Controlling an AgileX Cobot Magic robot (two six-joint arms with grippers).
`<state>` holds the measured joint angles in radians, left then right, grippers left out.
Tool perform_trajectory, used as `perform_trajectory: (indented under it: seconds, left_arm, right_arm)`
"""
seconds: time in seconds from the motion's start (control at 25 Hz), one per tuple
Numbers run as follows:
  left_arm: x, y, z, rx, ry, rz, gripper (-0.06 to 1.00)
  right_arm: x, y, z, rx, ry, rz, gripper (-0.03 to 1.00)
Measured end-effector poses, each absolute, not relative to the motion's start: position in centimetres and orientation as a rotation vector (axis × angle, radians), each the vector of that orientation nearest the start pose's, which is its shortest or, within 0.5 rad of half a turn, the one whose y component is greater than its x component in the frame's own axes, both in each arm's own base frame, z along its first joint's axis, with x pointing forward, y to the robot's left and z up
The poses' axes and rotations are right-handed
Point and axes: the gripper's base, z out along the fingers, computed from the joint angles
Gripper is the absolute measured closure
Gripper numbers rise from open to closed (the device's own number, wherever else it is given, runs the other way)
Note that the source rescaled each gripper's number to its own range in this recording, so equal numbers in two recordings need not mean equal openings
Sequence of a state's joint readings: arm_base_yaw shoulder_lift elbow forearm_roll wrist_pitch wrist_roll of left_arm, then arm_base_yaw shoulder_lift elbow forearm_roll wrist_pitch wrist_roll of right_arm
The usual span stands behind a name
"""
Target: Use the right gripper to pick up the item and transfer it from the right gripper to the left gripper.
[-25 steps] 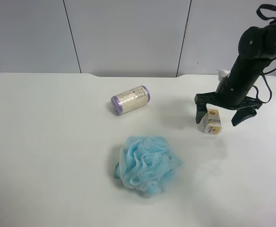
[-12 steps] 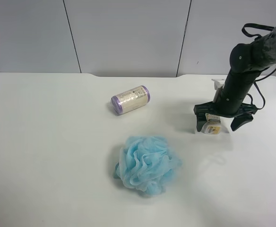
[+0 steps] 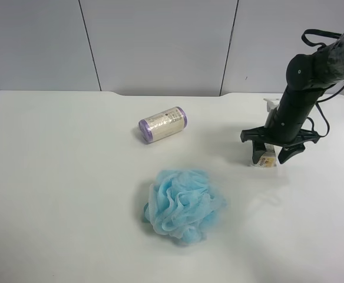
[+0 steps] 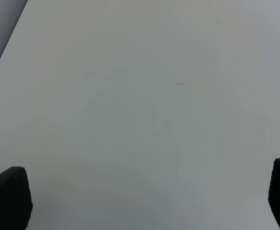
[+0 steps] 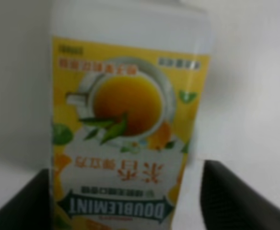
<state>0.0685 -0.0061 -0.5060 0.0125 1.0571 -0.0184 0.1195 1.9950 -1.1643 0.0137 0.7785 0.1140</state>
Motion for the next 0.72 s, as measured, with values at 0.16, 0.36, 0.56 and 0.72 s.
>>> perform_trajectory:
  seconds: [0.16,0.36,0.56,0.72]
  left_arm:
    - [-0.6,0.1,27.9,-0.089,2.027,0.047,-0.06]
    - [-0.6,0.1,27.9,-0.089,2.027,0.047,-0.06]
    - [-0.6,0.1,27.9,-0.089,2.027,0.047,-0.06]
    - [-0.6,0.1,27.9,-0.089,2.027,0.047,-0.06]
  right_arm:
    - [35.2,4.4,12.0,0.027,3.1,0.045,0.96]
    - [35.2,4.5,12.0,0.031,3.1,0.049,0.96]
    - [35.2,4.5,12.1,0.029,3.101,0.049,0.96]
    - [35.6,4.5,13.9,-0.027,3.098,0.051,0.96]
